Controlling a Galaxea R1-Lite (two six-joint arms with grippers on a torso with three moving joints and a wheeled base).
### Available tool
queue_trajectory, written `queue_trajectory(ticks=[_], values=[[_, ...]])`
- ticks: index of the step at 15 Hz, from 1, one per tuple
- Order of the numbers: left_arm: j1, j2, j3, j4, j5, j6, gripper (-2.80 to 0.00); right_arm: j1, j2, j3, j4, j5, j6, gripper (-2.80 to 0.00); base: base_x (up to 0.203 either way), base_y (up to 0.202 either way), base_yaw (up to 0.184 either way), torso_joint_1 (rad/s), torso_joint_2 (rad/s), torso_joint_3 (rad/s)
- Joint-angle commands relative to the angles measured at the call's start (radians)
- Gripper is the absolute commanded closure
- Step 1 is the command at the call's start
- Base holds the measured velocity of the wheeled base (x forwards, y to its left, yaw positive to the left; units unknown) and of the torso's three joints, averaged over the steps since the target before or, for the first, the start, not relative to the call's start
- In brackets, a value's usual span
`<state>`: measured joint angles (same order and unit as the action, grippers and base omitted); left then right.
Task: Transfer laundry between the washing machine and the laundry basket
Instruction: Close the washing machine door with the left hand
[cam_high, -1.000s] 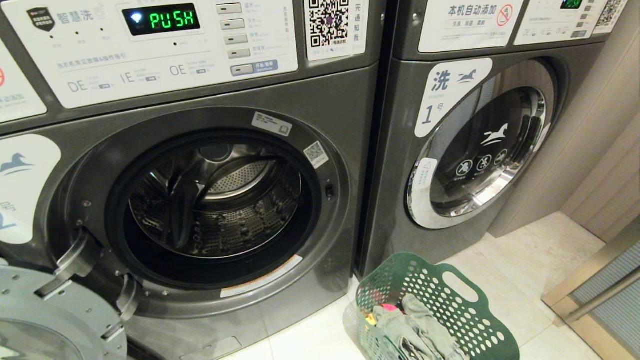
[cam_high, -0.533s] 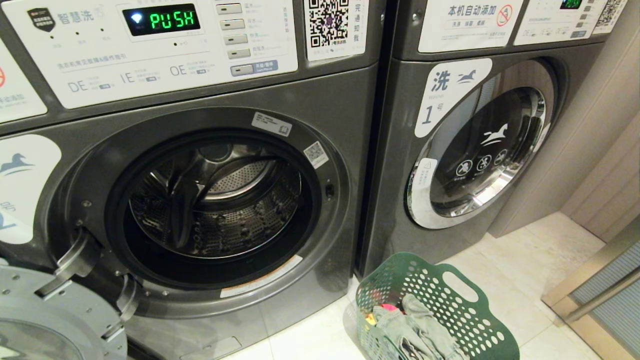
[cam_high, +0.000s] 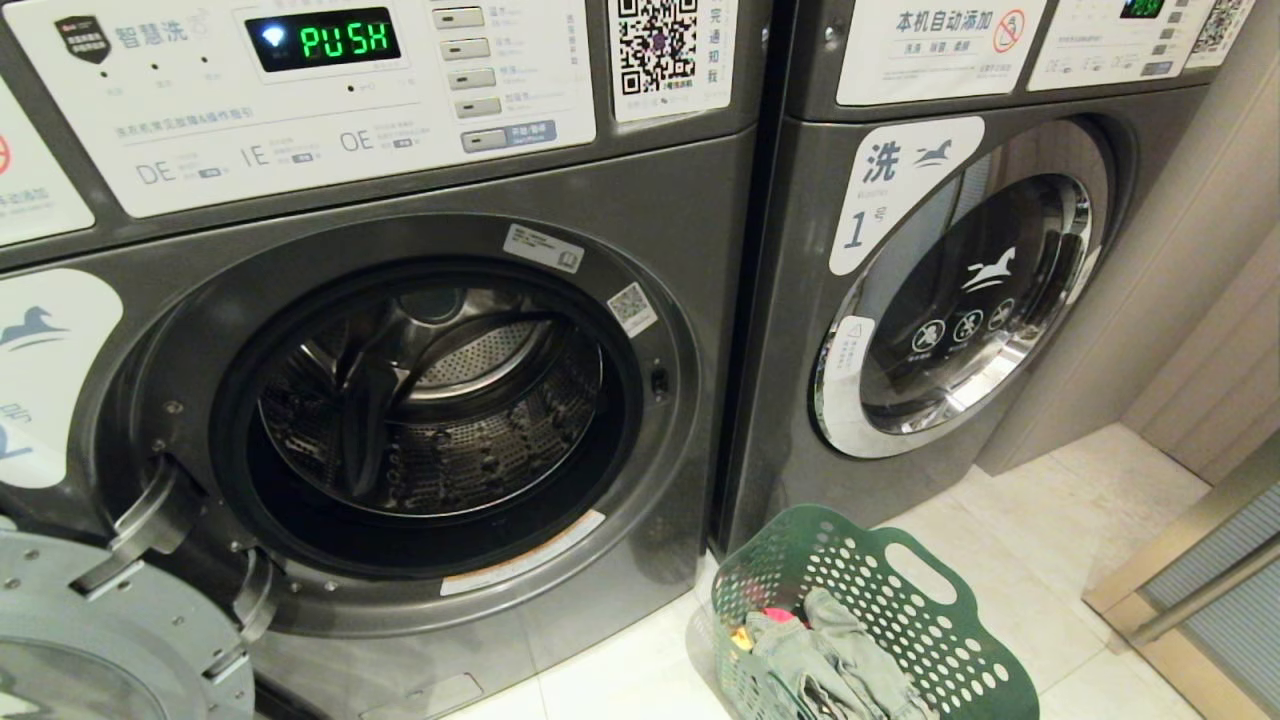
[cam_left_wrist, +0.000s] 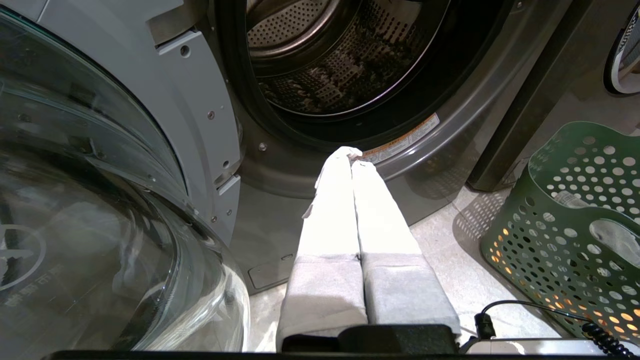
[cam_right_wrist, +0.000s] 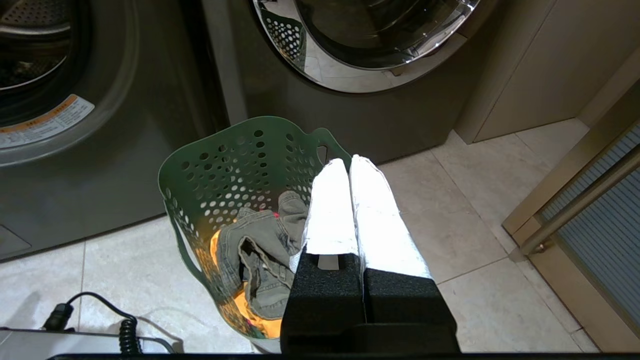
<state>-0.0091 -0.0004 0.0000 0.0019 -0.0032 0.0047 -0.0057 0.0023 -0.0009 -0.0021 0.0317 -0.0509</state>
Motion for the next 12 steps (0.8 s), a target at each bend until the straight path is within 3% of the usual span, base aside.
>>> queue_trajectory(ticks=[1,7,12], values=[[0.000,0.000,0.000,0.000,0.000,0.000,0.00,0.000,-0.001,0.002,0.006,0.001,-0.017,0.00,0.000,0.000,0.000,0.000,0.00,0.000],[0.000,0.000,0.000,0.001,0.000,0.000,0.00,0.000,0.001,0.001,0.004,0.008,-0.073,0.00,0.000,0.000,0.000,0.000,0.00,0.000],[0.000,0.000,0.000,0.001,0.000,0.000,0.00,0.001,-0.001,-0.001,0.007,0.008,-0.075,0.00,0.000,0.000,0.000,0.000,0.00,0.000]])
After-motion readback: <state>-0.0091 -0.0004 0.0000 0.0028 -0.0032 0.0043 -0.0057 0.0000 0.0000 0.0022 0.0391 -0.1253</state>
